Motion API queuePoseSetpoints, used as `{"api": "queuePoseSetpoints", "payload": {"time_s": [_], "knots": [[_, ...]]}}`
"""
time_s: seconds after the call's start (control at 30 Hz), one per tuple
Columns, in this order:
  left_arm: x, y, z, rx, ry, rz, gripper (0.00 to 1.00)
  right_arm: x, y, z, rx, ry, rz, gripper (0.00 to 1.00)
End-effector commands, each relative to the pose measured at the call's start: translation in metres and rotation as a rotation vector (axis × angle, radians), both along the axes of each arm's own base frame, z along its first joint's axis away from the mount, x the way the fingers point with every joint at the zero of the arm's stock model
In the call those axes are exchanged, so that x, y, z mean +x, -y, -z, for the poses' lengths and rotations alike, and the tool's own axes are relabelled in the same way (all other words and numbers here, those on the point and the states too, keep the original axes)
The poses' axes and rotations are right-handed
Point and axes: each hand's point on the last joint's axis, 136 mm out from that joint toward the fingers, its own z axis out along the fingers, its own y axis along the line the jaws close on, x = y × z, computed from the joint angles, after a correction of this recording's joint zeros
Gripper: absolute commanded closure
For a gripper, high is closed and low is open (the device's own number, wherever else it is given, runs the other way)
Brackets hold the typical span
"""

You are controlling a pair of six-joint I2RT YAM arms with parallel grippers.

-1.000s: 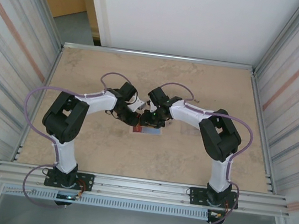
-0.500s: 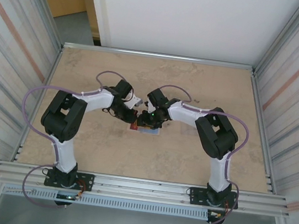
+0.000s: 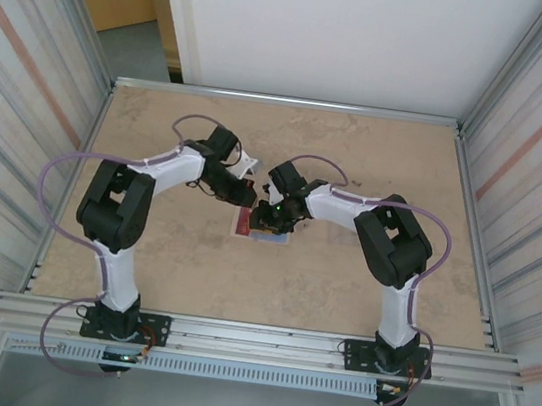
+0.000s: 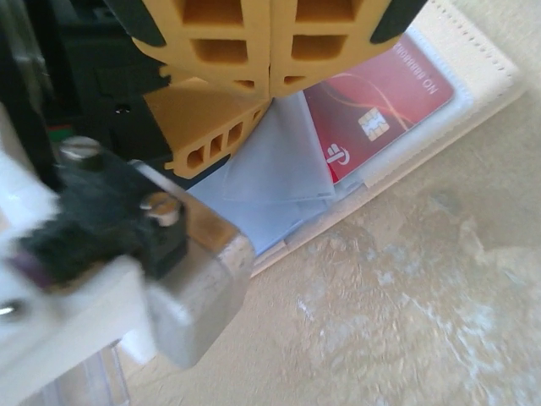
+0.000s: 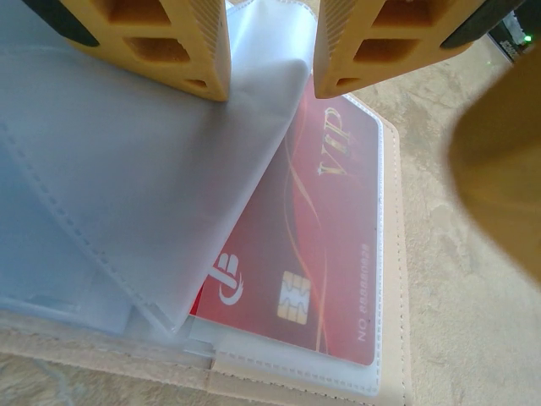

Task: Put the credit cards into the card holder
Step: Flip over the card slot in the card holder.

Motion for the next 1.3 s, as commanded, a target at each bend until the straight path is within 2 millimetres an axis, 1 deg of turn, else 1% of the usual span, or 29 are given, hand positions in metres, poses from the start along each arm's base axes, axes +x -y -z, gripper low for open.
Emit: {"api": "queuePoseSetpoints", "payload": {"time_s": [0.0, 0.17, 0.37, 0.43, 0.6, 0.7, 0.8, 0.93, 1.0, 1.07, 1.27], "knots": [[-0.012, 0.006, 0.007, -0.002, -0.078, 0.014, 1.00, -0.008, 0.008, 0.006, -0.043, 0.003, -0.018, 0.69], [-0.015, 0.008, 0.016, -0.004, -0.104, 0.025, 1.00, -0.008, 0.004, 0.002, -0.022, 0.034, -0.043, 0.70], [-0.020, 0.019, 0.021, -0.066, -0.180, 0.055, 1.00, -0.007, 0.001, 0.004, 0.001, 0.051, -0.063, 0.70], [-0.020, 0.019, 0.027, -0.057, -0.196, 0.055, 1.00, -0.006, 0.000, 0.004, 0.011, 0.056, -0.069, 0.70], [-0.019, 0.012, 0.043, 0.000, -0.211, 0.044, 1.00, -0.006, 0.000, 0.005, 0.017, 0.054, -0.069, 0.70], [-0.018, 0.002, 0.053, 0.076, -0.195, 0.032, 1.00, -0.006, 0.000, -0.002, 0.027, 0.064, -0.071, 0.70], [-0.017, -0.004, 0.055, 0.096, -0.178, 0.026, 1.00, -0.005, 0.003, -0.016, 0.050, 0.075, -0.057, 0.68], [-0.018, -0.004, 0.054, 0.096, -0.174, 0.027, 1.00, 0.007, 0.014, -0.037, 0.105, 0.071, 0.019, 0.65], [-0.018, -0.004, 0.054, 0.095, -0.172, 0.027, 1.00, 0.013, 0.020, -0.042, 0.119, 0.067, 0.057, 0.65], [-0.017, -0.004, 0.053, 0.094, -0.170, 0.026, 1.00, 0.018, 0.024, -0.040, 0.119, 0.050, 0.088, 0.65], [-0.016, -0.003, 0.050, 0.088, -0.170, 0.024, 1.00, 0.024, 0.029, -0.022, 0.087, 0.012, 0.127, 0.64]]}}
